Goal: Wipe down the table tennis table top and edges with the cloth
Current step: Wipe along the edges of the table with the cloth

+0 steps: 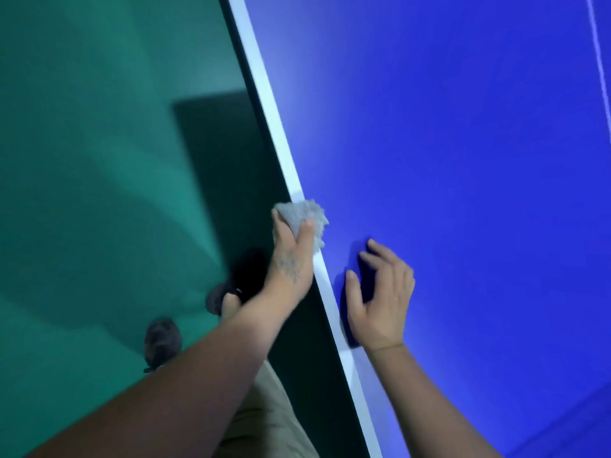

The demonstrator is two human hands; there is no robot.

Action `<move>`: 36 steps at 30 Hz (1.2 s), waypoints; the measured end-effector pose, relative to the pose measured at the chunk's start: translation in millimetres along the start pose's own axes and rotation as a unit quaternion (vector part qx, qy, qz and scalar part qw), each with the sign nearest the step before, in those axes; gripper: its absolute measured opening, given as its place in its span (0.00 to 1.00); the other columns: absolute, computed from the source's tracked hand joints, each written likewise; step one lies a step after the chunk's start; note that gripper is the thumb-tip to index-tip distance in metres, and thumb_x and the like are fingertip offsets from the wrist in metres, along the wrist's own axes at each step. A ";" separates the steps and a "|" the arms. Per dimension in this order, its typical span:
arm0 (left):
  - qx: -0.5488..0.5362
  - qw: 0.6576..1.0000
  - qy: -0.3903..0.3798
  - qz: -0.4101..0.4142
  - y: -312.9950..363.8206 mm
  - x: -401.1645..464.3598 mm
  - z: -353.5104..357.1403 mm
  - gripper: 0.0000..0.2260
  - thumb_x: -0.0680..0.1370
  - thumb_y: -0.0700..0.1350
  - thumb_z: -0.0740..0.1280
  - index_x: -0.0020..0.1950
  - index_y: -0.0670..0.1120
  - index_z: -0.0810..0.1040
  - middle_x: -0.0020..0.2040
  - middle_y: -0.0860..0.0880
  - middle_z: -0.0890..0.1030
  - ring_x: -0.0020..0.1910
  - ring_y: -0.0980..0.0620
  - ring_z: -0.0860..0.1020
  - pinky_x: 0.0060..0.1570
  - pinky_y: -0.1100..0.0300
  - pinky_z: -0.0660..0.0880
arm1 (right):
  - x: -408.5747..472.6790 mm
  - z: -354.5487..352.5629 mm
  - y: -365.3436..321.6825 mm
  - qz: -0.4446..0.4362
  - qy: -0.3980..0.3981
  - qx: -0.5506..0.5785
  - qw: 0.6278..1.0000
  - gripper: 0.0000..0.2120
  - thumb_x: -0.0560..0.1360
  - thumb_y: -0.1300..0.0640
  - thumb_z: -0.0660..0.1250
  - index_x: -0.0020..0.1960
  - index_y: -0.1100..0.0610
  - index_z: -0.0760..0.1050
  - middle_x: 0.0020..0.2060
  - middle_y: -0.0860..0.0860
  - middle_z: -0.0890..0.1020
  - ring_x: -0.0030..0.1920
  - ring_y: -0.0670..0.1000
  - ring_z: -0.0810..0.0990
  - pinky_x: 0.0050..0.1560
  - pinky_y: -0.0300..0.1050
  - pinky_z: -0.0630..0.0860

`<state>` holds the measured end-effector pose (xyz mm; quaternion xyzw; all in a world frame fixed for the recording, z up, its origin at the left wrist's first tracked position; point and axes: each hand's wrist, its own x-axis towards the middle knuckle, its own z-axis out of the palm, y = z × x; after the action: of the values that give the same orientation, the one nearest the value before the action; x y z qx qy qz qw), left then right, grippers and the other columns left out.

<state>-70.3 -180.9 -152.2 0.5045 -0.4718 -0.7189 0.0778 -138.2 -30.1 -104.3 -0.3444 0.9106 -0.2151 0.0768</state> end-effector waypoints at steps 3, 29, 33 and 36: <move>-0.014 1.000 0.003 -0.001 21.6 14.6 -5.5 0.36 0.79 0.70 0.60 0.73 0.41 0.70 0.65 0.43 0.79 0.62 0.43 0.78 0.73 0.38 0.70 | 84.3 10.0 -26.6 -0.067 0.003 0.016 0.998 0.19 0.80 0.54 0.72 0.69 0.59 0.78 0.74 0.50 0.77 0.72 0.54 0.76 0.71 0.53 0.68; -0.129 0.989 0.056 0.045 133.6 142.1 -34.8 0.24 0.80 0.57 0.61 0.69 0.42 0.72 0.56 0.45 0.77 0.48 0.57 0.78 0.55 0.62 0.76 | 355.2 106.0 -153.9 -0.170 -0.064 -0.056 0.982 0.27 0.87 0.51 0.50 0.85 0.52 0.63 0.86 0.49 0.59 0.87 0.53 0.52 0.86 0.55 0.46; -0.092 0.994 0.051 0.029 159.7 176.8 -51.6 0.23 0.85 0.59 0.60 0.77 0.51 0.70 0.71 0.48 0.77 0.67 0.52 0.76 0.54 0.73 0.67 | 357.6 108.3 -150.0 -0.164 -0.040 -0.035 0.985 0.26 0.86 0.56 0.52 0.83 0.51 0.66 0.85 0.47 0.62 0.86 0.53 0.54 0.86 0.54 0.49; -0.089 0.994 0.062 0.024 169.8 175.6 -52.1 0.18 0.88 0.54 0.58 0.76 0.50 0.71 0.67 0.51 0.78 0.59 0.64 0.77 0.46 0.82 0.65 | 359.4 109.0 -149.4 -0.164 -0.039 -0.046 0.985 0.26 0.86 0.56 0.52 0.84 0.51 0.66 0.85 0.48 0.61 0.86 0.54 0.54 0.86 0.55 0.49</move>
<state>-174.6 -407.5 -140.6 0.5276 -0.4123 -0.7235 0.1680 -288.0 -404.5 -132.5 -0.5007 0.8468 -0.1690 0.0599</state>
